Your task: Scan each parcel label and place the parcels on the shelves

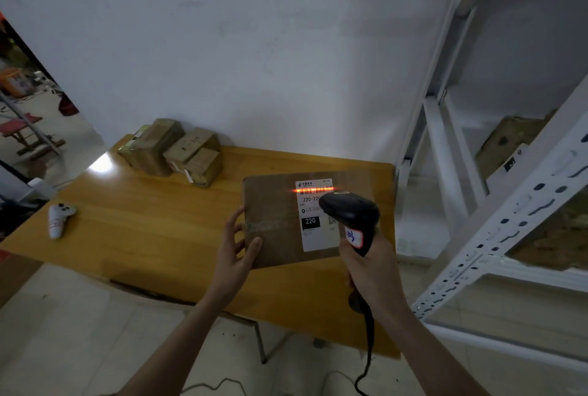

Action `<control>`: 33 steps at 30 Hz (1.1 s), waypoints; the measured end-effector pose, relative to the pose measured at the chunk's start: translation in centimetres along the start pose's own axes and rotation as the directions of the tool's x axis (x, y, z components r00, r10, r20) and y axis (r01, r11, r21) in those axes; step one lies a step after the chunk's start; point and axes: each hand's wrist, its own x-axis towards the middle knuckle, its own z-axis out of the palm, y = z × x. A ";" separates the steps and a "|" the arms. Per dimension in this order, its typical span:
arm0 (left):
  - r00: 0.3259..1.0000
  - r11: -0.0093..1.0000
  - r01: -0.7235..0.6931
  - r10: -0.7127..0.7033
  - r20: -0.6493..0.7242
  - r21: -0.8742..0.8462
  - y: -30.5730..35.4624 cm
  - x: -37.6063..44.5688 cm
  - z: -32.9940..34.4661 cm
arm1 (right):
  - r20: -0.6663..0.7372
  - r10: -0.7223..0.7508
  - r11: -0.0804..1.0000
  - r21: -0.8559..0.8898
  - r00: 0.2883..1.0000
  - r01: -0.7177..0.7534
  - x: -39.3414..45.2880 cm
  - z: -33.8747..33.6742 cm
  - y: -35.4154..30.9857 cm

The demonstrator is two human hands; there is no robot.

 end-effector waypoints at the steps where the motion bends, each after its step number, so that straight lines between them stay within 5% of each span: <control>1: 1.000 1.000 0.000 0.000 -0.007 0.005 -0.1 -0.1 0.0 | -0.007 -0.001 1.000 -0.001 1.000 0.001 0.1 -0.2 0.3; 10: 0.991 0.994 0.071 -0.060 -0.121 0.088 -0.7 -2.1 -1.8 | -0.162 0.197 0.965 -0.139 0.967 -0.220 5.7 -3.1 9.5; 15: 0.980 0.992 0.117 -0.107 -0.165 0.052 -1.0 -3.7 -2.6 | 0.005 0.499 0.844 -0.228 0.867 -0.485 8.4 -1.6 16.1; 21: 0.967 0.985 0.174 -0.166 -0.195 0.023 -2.3 -4.8 -3.4 | 0.167 0.619 0.769 -0.327 0.767 -0.549 9.5 0.4 20.5; 28: 0.975 0.983 0.175 -0.167 -0.146 0.047 -2.7 -4.2 -4.9 | 0.170 0.507 0.848 -0.275 0.845 -0.453 9.0 2.1 20.7; 33: 0.990 0.992 0.129 -0.129 -0.049 -0.012 -1.6 -3.4 -5.4 | -0.107 0.227 0.920 -0.301 0.968 -0.249 7.4 1.1 18.3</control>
